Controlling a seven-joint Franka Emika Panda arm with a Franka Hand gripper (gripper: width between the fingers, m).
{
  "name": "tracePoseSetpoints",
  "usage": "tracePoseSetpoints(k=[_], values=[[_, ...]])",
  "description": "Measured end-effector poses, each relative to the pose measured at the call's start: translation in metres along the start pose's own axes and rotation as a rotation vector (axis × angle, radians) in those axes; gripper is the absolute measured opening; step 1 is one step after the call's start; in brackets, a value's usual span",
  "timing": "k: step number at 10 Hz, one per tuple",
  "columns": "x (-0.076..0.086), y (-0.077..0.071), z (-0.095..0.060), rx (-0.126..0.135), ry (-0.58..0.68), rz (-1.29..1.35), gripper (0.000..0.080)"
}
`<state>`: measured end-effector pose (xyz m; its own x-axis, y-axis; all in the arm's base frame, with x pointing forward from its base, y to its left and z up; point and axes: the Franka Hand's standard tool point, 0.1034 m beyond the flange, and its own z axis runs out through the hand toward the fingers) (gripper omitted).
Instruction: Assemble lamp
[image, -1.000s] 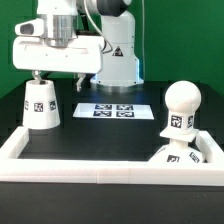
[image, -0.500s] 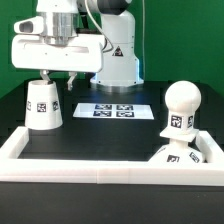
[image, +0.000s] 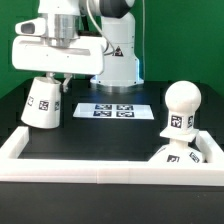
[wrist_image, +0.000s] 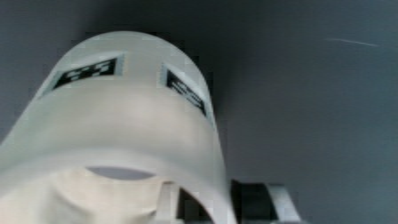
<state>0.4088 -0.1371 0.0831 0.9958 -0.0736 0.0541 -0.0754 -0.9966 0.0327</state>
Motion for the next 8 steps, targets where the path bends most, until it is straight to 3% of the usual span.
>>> tracePoseSetpoints(k=[2, 6, 7, 8], values=[[0.022, -0.036, -0.024, 0.043, -0.023, 0.024, 0.0042], [0.06, -0.107, -0.086, 0.094, -0.018, 0.156, 0.0044], [0.069, -0.118, -0.097, 0.098, -0.018, 0.181, 0.0044], [0.069, -0.116, -0.095, 0.07, -0.016, 0.172, 0.0044]])
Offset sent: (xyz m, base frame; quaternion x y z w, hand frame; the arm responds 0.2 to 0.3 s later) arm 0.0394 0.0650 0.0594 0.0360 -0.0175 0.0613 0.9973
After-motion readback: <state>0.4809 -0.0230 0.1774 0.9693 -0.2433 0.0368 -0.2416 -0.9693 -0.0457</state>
